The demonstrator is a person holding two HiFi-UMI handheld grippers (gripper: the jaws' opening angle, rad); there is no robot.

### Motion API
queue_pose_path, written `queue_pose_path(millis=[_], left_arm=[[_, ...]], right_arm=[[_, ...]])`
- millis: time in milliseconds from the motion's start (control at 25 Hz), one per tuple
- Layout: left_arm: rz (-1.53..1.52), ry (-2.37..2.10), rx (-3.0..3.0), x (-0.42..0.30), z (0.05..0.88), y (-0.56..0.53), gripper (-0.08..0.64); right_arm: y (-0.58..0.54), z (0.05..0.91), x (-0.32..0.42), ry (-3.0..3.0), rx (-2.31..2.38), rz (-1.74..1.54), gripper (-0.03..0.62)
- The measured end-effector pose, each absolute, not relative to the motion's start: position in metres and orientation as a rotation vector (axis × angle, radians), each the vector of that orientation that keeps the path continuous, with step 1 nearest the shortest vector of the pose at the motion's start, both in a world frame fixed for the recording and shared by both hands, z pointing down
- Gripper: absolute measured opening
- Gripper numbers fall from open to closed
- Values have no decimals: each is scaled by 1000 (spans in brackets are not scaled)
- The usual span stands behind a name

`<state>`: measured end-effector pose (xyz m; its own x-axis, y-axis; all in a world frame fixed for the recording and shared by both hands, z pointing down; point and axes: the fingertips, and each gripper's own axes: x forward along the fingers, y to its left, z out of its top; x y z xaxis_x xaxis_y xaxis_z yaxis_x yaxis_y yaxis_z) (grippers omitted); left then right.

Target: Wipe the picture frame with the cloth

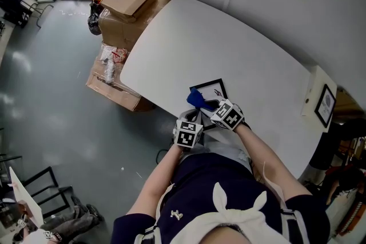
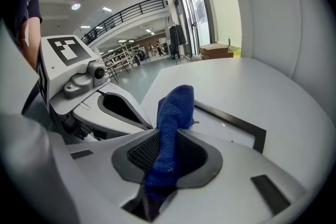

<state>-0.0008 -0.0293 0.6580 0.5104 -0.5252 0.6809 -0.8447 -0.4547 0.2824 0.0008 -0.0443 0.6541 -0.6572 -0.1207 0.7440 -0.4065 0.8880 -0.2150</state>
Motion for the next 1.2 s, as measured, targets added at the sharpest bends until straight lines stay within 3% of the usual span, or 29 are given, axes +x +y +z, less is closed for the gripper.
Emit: queue_pose_path(millis=[1200], left_arm=[[688,-1116,2140,-1,652,-28,3]], right_arm=[[-44,656,11,-2250,392,371,89]])
